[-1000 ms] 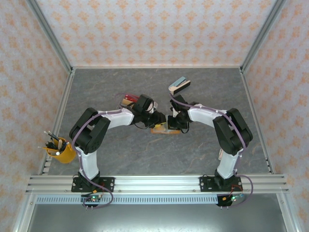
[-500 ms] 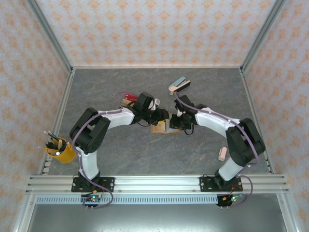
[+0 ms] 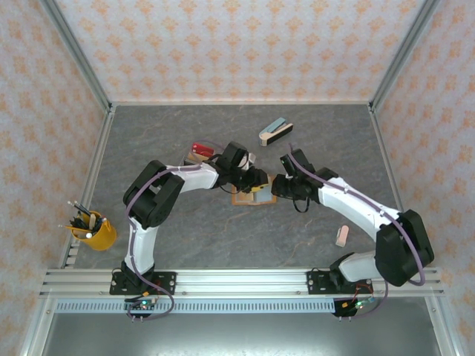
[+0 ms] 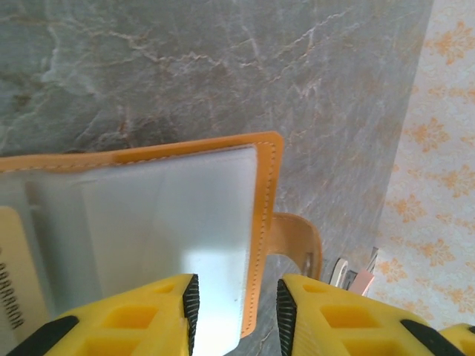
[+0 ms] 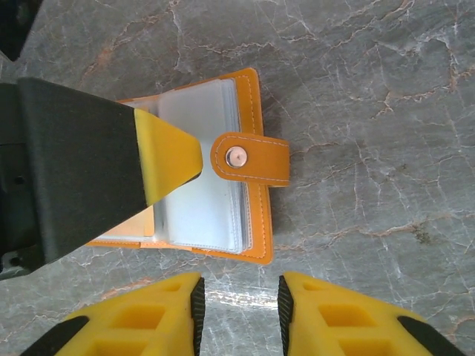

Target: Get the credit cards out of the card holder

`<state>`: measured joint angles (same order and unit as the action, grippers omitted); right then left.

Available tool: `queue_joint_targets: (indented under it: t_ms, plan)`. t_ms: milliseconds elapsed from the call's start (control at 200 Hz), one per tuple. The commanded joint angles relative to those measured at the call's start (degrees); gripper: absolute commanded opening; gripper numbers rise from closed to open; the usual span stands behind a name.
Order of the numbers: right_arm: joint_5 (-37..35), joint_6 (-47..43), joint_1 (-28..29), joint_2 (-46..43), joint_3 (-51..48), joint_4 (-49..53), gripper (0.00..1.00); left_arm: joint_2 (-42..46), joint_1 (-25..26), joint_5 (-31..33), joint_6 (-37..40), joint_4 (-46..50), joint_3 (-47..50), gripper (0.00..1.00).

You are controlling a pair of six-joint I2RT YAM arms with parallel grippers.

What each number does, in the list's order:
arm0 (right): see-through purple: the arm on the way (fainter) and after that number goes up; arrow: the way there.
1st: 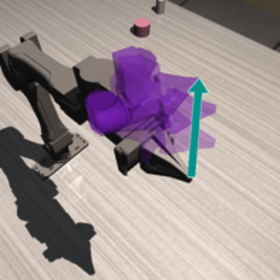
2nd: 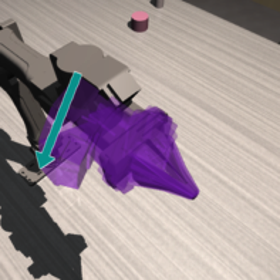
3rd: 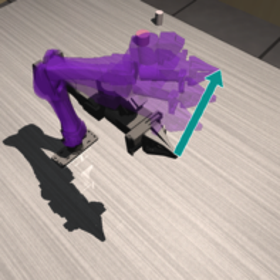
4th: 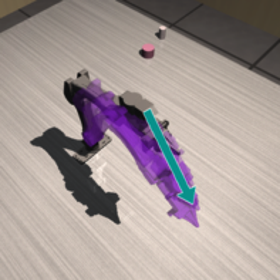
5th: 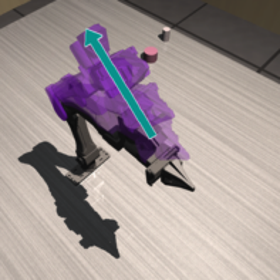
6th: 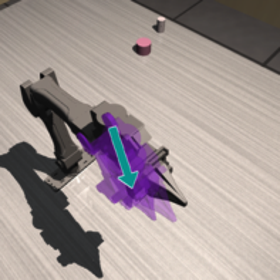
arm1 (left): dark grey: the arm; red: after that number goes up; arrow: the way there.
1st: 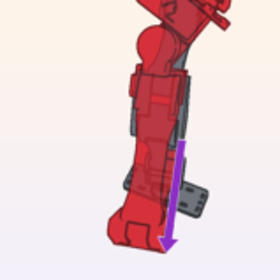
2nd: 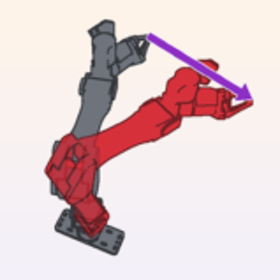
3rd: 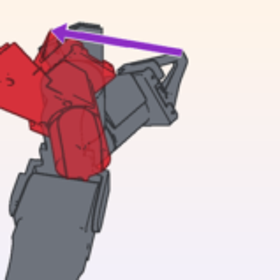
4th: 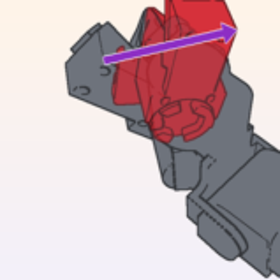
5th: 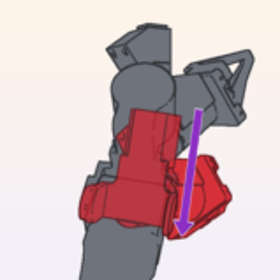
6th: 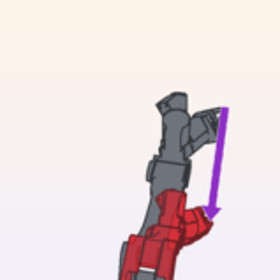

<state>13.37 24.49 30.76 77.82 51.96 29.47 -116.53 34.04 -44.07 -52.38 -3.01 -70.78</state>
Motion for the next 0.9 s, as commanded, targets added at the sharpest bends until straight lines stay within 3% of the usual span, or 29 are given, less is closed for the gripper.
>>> queue_joint_targets:
  t_ms: [0, 175, 425, 661, 891]
  plan:
    - [1.03, 0.1, 0.26, -0.66, 0.7, -1.1, 0.34, 2.81, -0.19, 2.18, 1.8, 3.65, -1.23, 0.35]
    - [8.66, -1.34, 0.26, 2.43, 3.88, -3.37, 0.34, 12.1, -2.63, 6.0, 4.12, 7.78, 2.95, 0.35]
    - [15.14, -0.95, 0.26, 14.3, 11.22, -4.46, 0.33, 21.83, -5.63, 18.51, 6.81, 17.29, 11.45, 0.37]
    - [18.79, 0.62, 0.29, 23.87, 17.31, -3.38, 0.3, 23.98, -6.23, 15.99, 5.23, 12.64, 17.33, 0.38]
    - [18.45, 0.52, -0.06, 28.13, 18.75, -2.17, 0.27, 20.58, -6.18, 12.74, 5.53, 9.96, 16.56, 0.33]
